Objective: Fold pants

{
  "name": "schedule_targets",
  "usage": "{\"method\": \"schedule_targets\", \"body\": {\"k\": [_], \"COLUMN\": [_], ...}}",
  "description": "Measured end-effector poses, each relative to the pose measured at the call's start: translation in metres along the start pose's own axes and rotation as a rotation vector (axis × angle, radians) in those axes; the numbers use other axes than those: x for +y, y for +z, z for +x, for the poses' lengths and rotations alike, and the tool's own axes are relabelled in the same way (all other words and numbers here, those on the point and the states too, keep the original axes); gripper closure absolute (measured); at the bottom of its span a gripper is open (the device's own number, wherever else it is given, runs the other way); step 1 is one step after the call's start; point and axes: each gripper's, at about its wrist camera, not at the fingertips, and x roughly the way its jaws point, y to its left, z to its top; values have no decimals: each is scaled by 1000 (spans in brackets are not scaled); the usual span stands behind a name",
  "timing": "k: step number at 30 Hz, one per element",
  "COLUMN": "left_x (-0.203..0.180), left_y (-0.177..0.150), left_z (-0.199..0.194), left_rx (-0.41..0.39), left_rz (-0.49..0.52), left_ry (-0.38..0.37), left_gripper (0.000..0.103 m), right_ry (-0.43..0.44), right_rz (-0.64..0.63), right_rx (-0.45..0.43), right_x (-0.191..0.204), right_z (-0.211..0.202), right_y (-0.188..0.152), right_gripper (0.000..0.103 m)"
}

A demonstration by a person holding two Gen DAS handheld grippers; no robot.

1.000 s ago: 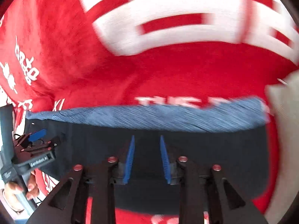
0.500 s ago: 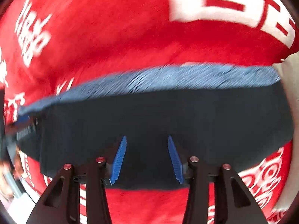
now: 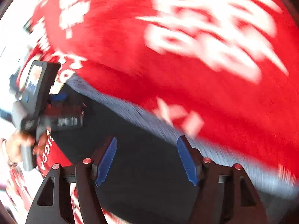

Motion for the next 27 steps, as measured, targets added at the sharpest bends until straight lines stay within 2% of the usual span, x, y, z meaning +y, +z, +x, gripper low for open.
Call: {"method": "schedule_targets", "body": {"k": [3, 5, 8, 9, 10, 11, 12, 17, 18, 20, 21, 22, 24, 27], "left_x": [23, 41, 57, 63, 65, 64, 64, 73, 77, 87, 90, 90, 84, 77], "left_y": [-10, -16, -25, -26, -27, -28, -29, -30, -32, -34, -35, -34, -31, -29], "left_z": [-6, 0, 13, 20, 21, 20, 20, 22, 21, 27, 29, 29, 21, 8], "left_rx": [-10, -1, 14, 9, 6, 1, -2, -14, -21, -21, -11, -7, -8, -15], "left_rz": [-24, -52, -86, -97, -102, -103, -99, -83, -85, -112, -132, -136, -110, -76], "left_ry": [-10, -17, -34, -52, -61, -69, -68, -56, -38, -54, -74, -72, -30, -18], "left_gripper": [7, 7, 7, 7, 7, 7, 7, 7, 5, 0, 0, 0, 0, 0], "right_ry": [13, 8, 6, -2, -9, -22, -15, 33, 47, 65, 64, 57, 34, 72], "right_rz": [-150, -238, -343, -364, -376, -378, -349, -239, -222, -175, -144, -124, -89, 5], "right_rx": [32, 65, 148, 182, 211, 257, 295, 273, 263, 239, 251, 276, 256, 201], "right_x": [41, 60, 77, 82, 84, 80, 79, 77, 77, 75, 74, 73, 75, 63], "right_z": [40, 61, 91, 102, 114, 130, 140, 135, 134, 133, 140, 148, 147, 106], "right_y": [38, 50, 49, 47, 45, 42, 41, 53, 56, 61, 60, 58, 56, 42], "right_gripper": [32, 32, 32, 38, 50, 89, 94, 96, 96, 96, 91, 91, 85, 69]}}
